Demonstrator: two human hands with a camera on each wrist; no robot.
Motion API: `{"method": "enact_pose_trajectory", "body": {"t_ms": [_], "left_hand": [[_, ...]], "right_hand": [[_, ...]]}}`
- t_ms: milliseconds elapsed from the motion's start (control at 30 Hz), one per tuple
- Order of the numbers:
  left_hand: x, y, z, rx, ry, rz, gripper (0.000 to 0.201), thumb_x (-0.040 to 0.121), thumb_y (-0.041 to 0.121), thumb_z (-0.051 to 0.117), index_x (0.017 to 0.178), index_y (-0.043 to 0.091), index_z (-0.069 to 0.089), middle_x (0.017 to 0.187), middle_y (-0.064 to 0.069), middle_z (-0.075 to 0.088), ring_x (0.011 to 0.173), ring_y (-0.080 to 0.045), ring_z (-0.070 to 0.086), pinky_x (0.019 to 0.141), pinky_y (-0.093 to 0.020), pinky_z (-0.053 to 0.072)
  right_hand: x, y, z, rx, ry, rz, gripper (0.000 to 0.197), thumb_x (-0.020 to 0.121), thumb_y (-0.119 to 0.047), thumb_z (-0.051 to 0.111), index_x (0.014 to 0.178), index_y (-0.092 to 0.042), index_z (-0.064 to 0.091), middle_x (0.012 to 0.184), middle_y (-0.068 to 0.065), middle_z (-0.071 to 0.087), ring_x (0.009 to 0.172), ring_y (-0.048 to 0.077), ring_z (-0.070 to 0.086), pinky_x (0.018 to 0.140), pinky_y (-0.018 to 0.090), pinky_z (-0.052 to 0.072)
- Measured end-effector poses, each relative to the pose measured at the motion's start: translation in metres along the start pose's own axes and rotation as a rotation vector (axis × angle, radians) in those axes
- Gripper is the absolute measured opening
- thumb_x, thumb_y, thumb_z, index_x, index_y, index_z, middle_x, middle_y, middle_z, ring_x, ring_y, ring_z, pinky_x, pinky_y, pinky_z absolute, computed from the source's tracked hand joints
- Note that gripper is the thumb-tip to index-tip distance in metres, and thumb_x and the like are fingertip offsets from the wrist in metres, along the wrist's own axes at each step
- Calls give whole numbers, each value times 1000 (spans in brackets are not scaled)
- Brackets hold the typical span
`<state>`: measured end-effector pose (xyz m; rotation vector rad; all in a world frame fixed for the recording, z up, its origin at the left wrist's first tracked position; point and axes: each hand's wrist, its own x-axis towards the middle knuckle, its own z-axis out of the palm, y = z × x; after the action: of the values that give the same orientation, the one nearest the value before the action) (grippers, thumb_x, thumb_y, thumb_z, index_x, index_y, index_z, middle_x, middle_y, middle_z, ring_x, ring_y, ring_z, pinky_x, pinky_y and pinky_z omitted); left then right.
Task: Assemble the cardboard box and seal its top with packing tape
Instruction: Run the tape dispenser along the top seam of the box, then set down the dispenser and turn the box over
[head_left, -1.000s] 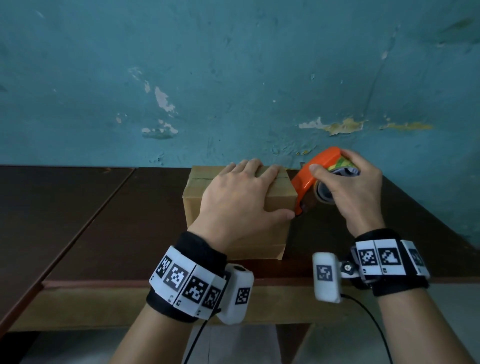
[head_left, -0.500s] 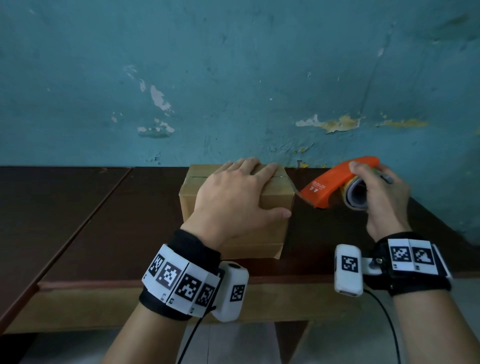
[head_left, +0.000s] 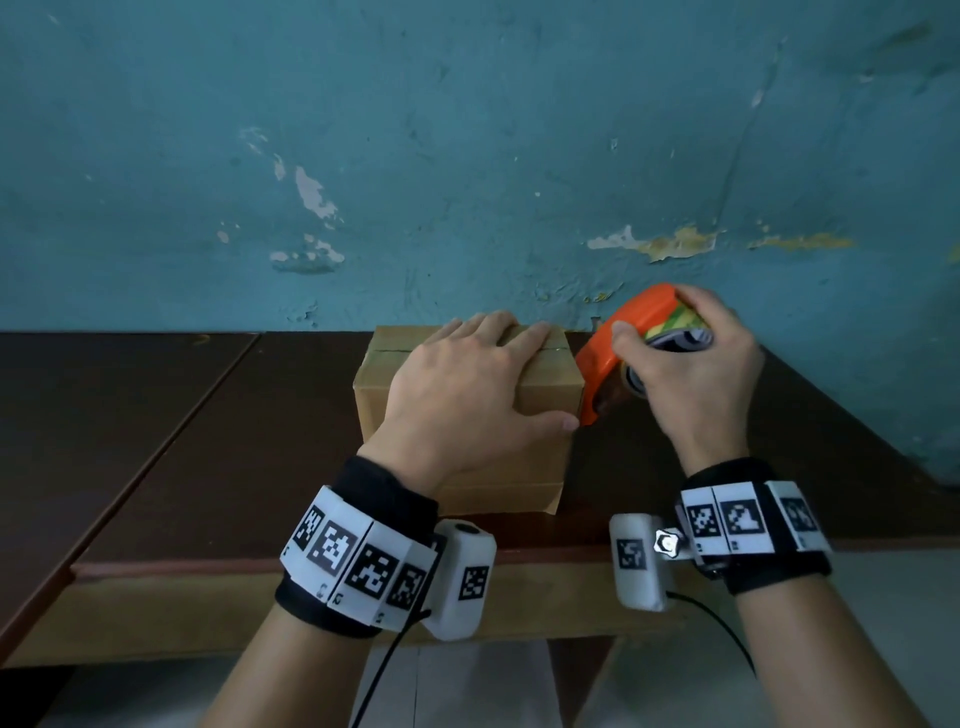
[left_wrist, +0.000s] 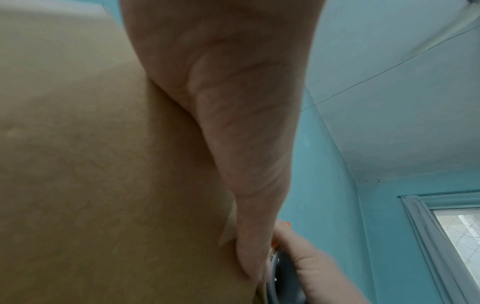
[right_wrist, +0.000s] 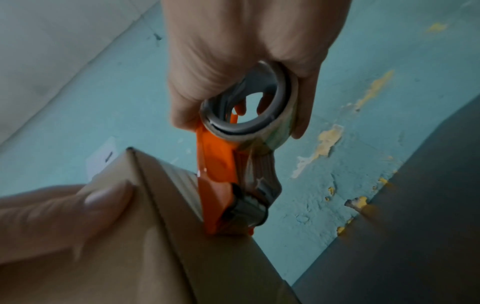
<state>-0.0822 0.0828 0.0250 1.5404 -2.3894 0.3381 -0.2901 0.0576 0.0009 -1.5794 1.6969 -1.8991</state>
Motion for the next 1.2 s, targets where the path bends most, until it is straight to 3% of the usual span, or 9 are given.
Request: {"method": "enact_pose_trajectory", "body": {"t_ms": [200, 367, 500, 633, 733, 833, 933, 1033, 1200], "left_hand": [[1, 1, 0, 5, -10, 9, 94, 86, 84, 44, 162, 33, 22, 161, -1, 39, 146, -22, 41, 121, -38, 28], [1, 0, 1, 11, -5, 14, 94, 87, 84, 44, 162, 32, 23, 161, -2, 39, 146, -23, 40, 122, -38, 27], [0, -1, 2, -10, -5, 8, 93, 86, 84, 45, 161, 32, 26, 160, 0, 41, 145, -22, 40, 121, -37, 27], [2, -5, 2, -5, 0, -2, 94, 86, 84, 44, 162, 32, 26, 159, 0, 42, 144, -22, 42, 121, -37, 27], [3, -5, 3, -12, 1, 3, 95, 85, 85, 44, 162, 32, 25, 159, 1, 41, 145, -21, 41, 122, -37, 26], [0, -6, 3, -23, -4, 13, 96, 85, 86, 43, 162, 33, 23, 161, 2, 39, 146, -20, 39, 123, -36, 24], [-2, -7, 0, -23, -5, 18, 96, 84, 87, 42, 162, 35, 22, 162, 4, 38, 146, -19, 40, 122, -36, 25], [-2, -7, 1, -26, -3, 14, 96, 84, 88, 42, 162, 36, 22, 161, 6, 39, 145, -18, 40, 121, -35, 27], [-1, -5, 0, -39, -9, 2, 96, 84, 88, 43, 163, 37, 21, 163, 7, 36, 147, -17, 37, 123, -35, 23]], "right_hand": [[-8, -19, 7, -198, 9, -229, 67, 67, -44, 83, 129, -22, 64, 117, 1, 55, 102, 6, 53, 76, 13, 46], [-3, -19, 11, -330, -18, -150, 66, 69, -42, 83, 129, -25, 62, 120, 2, 52, 102, 11, 49, 78, 28, 49], [-44, 9, 26, -694, -250, -430, 31, 80, -25, 73, 110, -22, 69, 111, 6, 52, 103, 27, 49, 79, 39, 46], [-23, 8, 15, -558, -57, -183, 45, 76, -30, 83, 118, -21, 67, 115, 10, 53, 112, 30, 48, 84, 32, 38], [-1, 15, -4, -601, -30, -89, 55, 82, -42, 77, 125, -15, 57, 123, 16, 51, 119, 34, 45, 92, 36, 37], [-3, 31, -9, -637, -121, -91, 40, 90, -36, 68, 120, -13, 54, 122, 15, 52, 113, 28, 44, 91, 36, 37], [-7, 41, -6, -662, -354, -81, 26, 89, -19, 70, 112, -18, 59, 114, 3, 61, 108, 20, 54, 87, 35, 47], [-12, 43, -4, -677, -425, -26, 20, 86, -15, 74, 103, -22, 65, 105, -3, 65, 99, 16, 62, 79, 32, 51], [-9, 34, -8, -603, -176, -83, 20, 88, -22, 73, 106, -20, 64, 103, -4, 61, 104, 17, 56, 79, 28, 41]]}}
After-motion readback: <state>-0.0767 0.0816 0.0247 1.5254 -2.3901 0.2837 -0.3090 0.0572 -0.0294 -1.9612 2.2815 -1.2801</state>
